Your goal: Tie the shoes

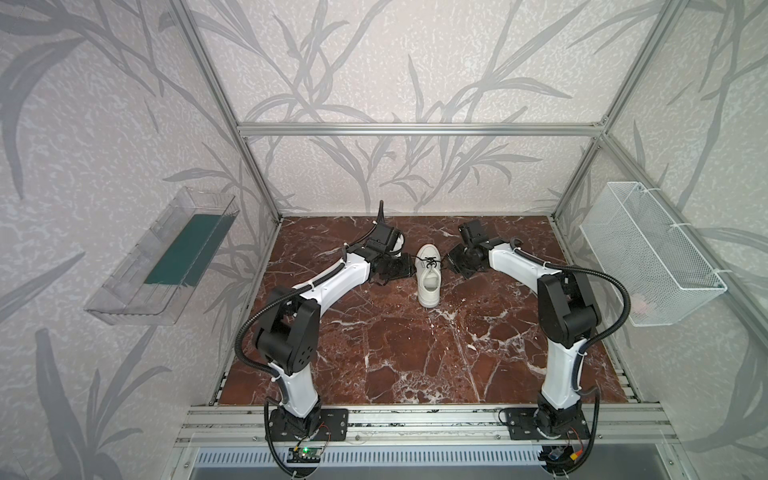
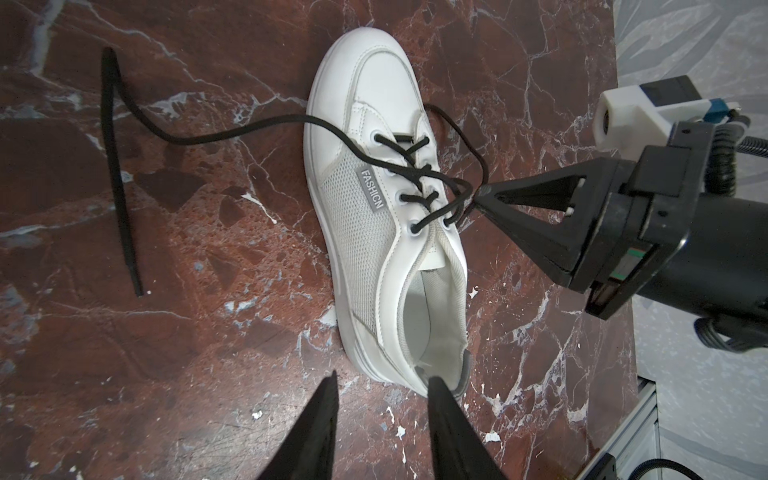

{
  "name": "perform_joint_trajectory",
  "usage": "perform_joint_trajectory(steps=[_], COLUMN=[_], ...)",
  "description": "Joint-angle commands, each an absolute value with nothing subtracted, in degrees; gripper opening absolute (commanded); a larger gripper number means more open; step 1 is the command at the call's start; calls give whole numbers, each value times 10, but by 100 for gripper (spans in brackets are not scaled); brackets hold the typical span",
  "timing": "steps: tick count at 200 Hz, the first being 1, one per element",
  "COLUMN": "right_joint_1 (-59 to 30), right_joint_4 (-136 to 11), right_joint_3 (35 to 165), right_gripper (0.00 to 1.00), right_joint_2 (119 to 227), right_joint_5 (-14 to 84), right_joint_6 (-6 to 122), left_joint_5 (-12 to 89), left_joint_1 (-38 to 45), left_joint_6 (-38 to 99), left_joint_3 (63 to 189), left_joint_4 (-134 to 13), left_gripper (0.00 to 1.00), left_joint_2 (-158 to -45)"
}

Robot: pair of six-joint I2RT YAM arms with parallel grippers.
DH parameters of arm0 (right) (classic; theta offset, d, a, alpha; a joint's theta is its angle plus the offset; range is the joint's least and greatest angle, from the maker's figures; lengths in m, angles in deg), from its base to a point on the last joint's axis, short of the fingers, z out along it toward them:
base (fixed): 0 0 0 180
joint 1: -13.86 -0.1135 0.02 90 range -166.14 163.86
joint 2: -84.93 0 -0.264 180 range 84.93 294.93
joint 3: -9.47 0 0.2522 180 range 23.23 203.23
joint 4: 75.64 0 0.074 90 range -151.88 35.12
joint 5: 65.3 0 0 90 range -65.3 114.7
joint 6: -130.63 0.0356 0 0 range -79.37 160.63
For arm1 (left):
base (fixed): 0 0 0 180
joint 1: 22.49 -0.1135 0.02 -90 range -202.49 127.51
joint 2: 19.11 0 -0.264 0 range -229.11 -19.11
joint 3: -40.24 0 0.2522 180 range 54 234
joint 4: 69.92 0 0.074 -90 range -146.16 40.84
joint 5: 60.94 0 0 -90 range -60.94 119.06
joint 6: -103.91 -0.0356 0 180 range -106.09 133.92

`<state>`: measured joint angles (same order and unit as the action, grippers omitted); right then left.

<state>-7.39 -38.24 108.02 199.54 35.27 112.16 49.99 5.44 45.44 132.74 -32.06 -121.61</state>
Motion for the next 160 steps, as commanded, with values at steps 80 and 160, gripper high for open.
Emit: perform_joint_trajectory(steps=[80, 160], right_joint_1=[-72, -72], right_joint_4=[-392, -406], right_joint_3=[1132, 1149], right_gripper=[0, 0], right_joint_2=[2024, 2046], right_joint_5=[356, 410], right_joint_6=[1141, 1131], left_joint_5=[494, 495], left_joint_1=[62, 64], left_joint_6=[461, 461], left_joint_3=[1353, 1356], left_joint_4=[-310, -314], left_gripper=[39, 39], left_joint_2=[-1221, -1227])
